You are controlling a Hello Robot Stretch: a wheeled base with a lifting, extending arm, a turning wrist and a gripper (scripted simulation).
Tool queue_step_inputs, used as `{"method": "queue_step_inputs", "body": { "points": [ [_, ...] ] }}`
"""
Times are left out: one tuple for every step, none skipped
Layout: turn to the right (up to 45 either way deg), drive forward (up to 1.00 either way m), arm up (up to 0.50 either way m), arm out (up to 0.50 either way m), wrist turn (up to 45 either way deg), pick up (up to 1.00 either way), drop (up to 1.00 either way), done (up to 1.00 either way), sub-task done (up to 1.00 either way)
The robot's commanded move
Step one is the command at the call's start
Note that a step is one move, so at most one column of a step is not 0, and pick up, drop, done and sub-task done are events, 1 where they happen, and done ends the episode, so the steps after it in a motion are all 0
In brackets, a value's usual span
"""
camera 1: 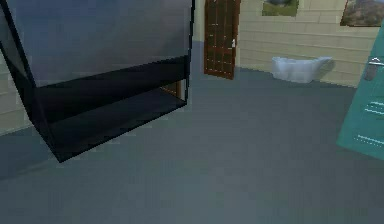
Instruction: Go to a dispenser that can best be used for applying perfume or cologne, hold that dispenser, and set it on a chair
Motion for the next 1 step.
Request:
{"method": "queue_step_inputs", "body": {
  "points": [
    [0.0,0.35,0.0,0.0,0.0,0.0,0.0,0.0,0.0]
  ]
}}
